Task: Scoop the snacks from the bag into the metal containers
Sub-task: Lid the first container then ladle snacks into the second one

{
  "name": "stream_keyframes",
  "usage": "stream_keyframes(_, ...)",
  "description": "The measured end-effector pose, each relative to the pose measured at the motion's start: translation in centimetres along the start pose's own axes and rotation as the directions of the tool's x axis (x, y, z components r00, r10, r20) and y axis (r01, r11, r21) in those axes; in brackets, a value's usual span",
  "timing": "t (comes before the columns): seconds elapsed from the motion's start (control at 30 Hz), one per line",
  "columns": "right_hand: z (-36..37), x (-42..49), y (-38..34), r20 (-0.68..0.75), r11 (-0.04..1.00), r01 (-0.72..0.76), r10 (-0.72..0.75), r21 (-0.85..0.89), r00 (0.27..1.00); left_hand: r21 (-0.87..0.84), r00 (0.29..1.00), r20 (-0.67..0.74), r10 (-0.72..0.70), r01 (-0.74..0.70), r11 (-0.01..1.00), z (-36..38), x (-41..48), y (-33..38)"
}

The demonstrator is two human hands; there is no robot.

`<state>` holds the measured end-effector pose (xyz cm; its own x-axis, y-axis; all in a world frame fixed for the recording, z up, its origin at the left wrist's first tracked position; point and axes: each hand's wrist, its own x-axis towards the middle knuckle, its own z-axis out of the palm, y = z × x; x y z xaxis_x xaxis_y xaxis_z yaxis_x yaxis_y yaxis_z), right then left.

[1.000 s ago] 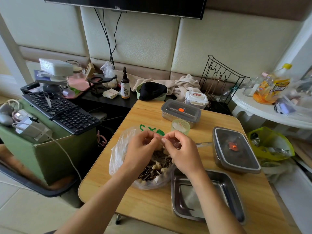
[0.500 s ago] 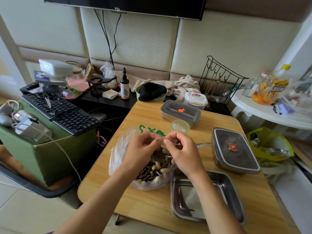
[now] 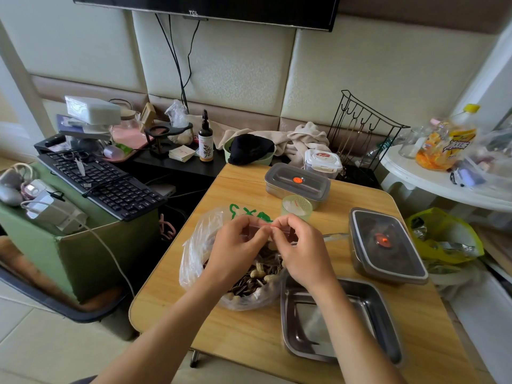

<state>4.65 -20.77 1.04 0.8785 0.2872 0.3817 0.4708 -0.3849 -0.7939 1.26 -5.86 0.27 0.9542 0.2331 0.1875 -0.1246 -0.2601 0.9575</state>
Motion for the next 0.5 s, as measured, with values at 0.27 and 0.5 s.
stream_keyframes(0.27, -0.26, 0.0, 0.25, 0.002, 0.994, -0.085, 0.085, 0.075, 0.996, 0.059, 0.999, -0.048, 0.02, -0.017, 0.998, -0.24, 0.12, 0.0)
stream_keyframes(0.5, -0.35, 0.0, 0.49, 0.018, 0.991, -0.106, 0.105, 0.084, 0.994, -0.021, 1.0, -0.023, -0.008, 0.007, 1.0, -0.25, 0.06, -0.08)
